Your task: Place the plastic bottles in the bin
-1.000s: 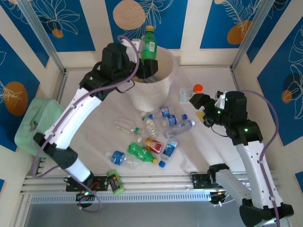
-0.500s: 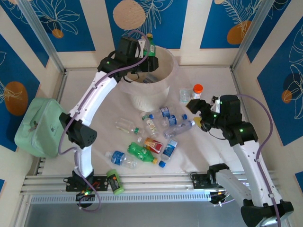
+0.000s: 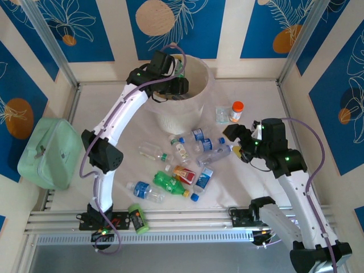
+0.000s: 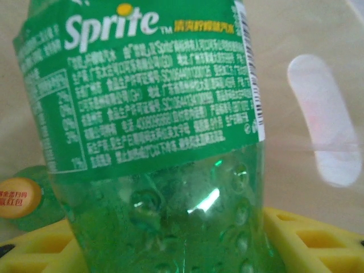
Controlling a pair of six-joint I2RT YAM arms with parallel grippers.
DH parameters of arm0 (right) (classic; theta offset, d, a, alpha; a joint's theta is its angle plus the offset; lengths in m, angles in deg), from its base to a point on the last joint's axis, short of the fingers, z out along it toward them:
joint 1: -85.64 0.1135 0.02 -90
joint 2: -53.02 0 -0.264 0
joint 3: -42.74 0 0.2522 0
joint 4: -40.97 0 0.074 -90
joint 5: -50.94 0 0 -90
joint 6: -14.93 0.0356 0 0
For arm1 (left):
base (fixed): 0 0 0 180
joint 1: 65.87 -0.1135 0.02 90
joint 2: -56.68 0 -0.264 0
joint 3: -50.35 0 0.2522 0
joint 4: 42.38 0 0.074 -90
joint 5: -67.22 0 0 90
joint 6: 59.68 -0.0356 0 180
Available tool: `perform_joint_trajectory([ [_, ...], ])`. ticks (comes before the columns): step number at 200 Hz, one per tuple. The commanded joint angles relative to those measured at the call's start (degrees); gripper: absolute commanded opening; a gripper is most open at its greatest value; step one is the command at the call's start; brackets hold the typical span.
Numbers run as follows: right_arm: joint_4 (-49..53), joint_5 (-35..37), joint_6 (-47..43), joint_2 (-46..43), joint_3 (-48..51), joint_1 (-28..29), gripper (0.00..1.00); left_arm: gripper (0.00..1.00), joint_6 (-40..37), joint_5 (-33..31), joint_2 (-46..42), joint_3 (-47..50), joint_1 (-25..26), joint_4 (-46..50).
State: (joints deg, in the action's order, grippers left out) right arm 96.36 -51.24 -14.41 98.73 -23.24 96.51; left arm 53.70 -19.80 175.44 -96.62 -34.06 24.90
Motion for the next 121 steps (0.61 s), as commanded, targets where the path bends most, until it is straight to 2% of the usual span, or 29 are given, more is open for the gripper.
perform_joint_trajectory([
  [1, 0.71, 0.33, -1.08, 0.01, 0.37, 0.31, 0.91, 0.67, -1.40, -1.11, 0.35, -2.06, -0.52, 1.23],
  [17, 0.82, 0.49, -1.25, -0.02, 0.71, 0.36, 0.91, 0.73, -1.32, -1.14, 0.16, -2.06, -0.53, 0.99],
  [68, 3.82, 3.18, -2.21, 0.84, 0.01, 0.58, 0.91, 0.81, -1.58, -1.13, -1.55, -2.14, -0.45, 0.64],
  [121, 9.54, 9.53, -1.96, 4.77, -1.21, 1.29, 0.90, 0.84, -2.37, -0.25, -5.60, -2.10, -0.44, -0.15],
])
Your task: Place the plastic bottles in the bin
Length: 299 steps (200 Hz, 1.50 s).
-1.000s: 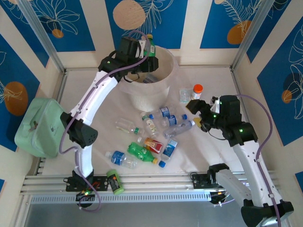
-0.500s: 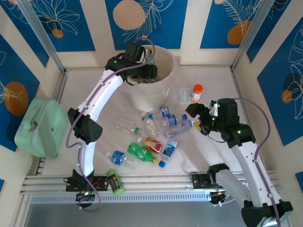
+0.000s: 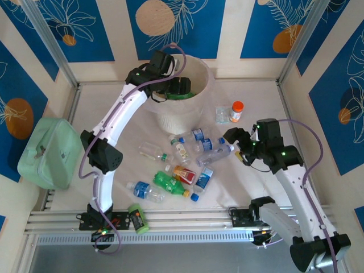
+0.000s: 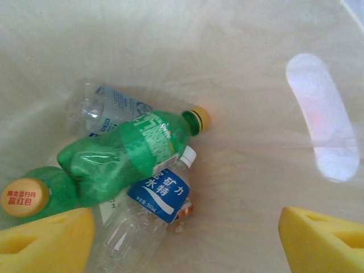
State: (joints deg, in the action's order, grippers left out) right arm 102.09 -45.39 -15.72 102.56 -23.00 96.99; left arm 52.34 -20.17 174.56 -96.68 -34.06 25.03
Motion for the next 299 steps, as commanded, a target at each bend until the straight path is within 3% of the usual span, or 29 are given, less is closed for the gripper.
perform_joint_trajectory([
  [1, 3.80, 3.77, -0.65, 1.01, -1.45, 0.88, 0.90, 0.84, -1.01, 0.20, -4.84, -2.01, -0.44, -0.34],
  [31, 3.66, 5.01, -0.47, 4.60, -0.93, 1.44, 0.90, 0.84, -1.25, 2.80, -10.98, 3.04, -0.12, -4.70],
  [85, 1.33, 7.71, 0.01, 13.35, -1.10, 2.48, 0.88, 0.90, 1.02, 12.55, -34.09, 34.91, 0.00, -28.60],
  [136, -2.89, 7.65, 1.97, 22.62, -0.61, 2.71, 0.86, 1.00, 6.45, 18.86, -48.64, 55.70, 0.00, -38.88],
  [236, -8.25, 7.10, 5.62, 33.27, -1.02, 3.41, 0.82, 1.00, 10.98, 21.65, -50.31, 63.08, 0.00, -39.83],
  [299, -10.44, 8.34, 7.97, 37.03, -0.69, 3.24, 0.81, 1.00, 9.35, 21.70, -50.57, 63.39, 0.00, -38.07],
])
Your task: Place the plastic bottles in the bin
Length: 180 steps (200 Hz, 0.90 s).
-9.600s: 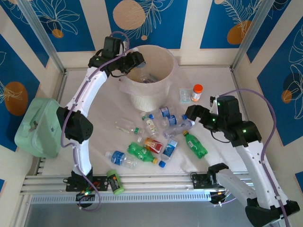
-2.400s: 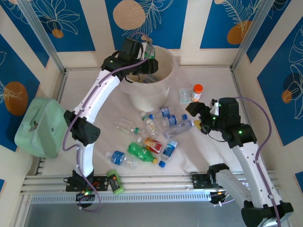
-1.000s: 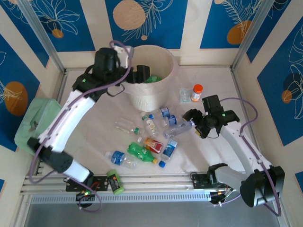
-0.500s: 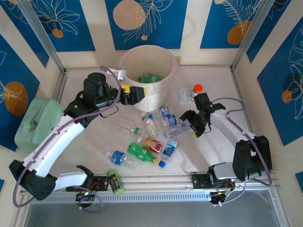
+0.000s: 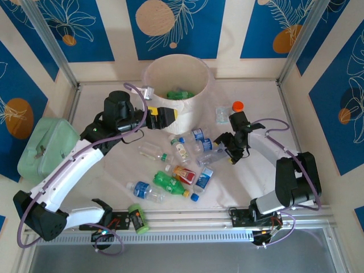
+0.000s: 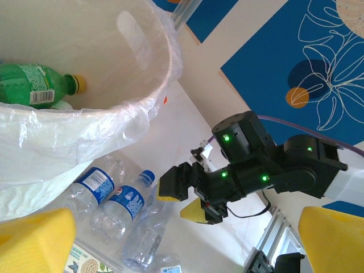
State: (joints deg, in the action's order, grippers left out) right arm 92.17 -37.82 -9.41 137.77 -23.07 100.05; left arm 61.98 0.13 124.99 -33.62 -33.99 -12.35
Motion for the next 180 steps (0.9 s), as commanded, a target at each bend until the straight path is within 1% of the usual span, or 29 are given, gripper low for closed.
perform_joint_trajectory([
  [1, -0.52, 0.78, 1.70, 1.91, -0.65, 0.18, 0.81, 1.00, -0.29, 1.41, -0.99, 0.34, -0.06, -0.71],
  [31, 0.32, 1.90, 2.74, 3.91, -1.79, 0.18, 0.79, 1.00, -0.64, 1.43, -0.99, 0.73, -0.06, -0.45],
  [61, 0.64, 3.07, 4.03, 4.18, -1.70, 0.64, 0.79, 0.99, -1.30, 1.36, -0.84, 0.35, -0.06, 0.20],
  [137, -5.53, 2.69, 5.01, 8.47, 0.26, 0.70, 0.78, 0.97, -2.52, 1.42, -0.13, -0.74, -0.08, 1.93],
  [180, -5.96, 3.42, 4.54, 8.94, -0.72, 0.77, 0.68, 0.97, -3.96, -0.14, -0.13, -1.30, -0.06, 3.62],
])
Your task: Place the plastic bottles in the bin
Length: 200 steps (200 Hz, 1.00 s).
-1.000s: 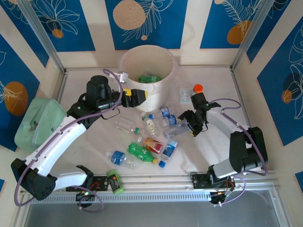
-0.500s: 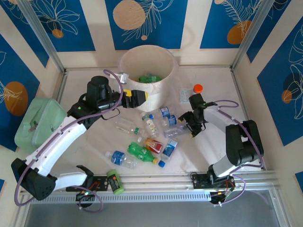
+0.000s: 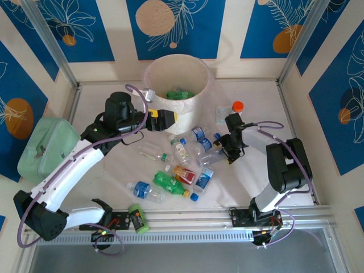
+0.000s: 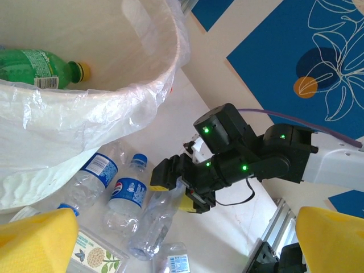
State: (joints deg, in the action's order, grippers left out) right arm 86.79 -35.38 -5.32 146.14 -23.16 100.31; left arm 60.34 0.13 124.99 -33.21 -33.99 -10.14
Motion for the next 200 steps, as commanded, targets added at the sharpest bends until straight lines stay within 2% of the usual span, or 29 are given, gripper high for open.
perform_joint_trajectory([
  [1, -0.59, 0.98, 0.46, 0.57, -0.66, 0.47, 0.68, 0.97, -2.37, -0.19, -0.12, -1.78, -0.06, 1.49],
  [64, -0.15, 0.62, 0.12, -2.49, -1.64, 0.94, 0.60, 0.97, -2.86, -0.59, 0.89, -3.12, -0.06, 2.04],
  [149, 1.76, 0.19, -2.52, -18.06, -1.46, 2.00, 0.59, 0.96, -2.83, -1.32, 1.24, -4.46, -0.06, 2.70],
  [168, 2.16, -0.17, -2.83, -23.15, -0.74, 2.40, 0.59, 0.96, -1.87, 0.55, 1.58, -4.81, -0.09, 1.69],
  [200, 2.14, -0.41, -3.47, -32.73, -0.46, 4.08, 0.58, 0.96, 0.85, 7.67, 3.15, -4.58, 0.47, -2.46],
])
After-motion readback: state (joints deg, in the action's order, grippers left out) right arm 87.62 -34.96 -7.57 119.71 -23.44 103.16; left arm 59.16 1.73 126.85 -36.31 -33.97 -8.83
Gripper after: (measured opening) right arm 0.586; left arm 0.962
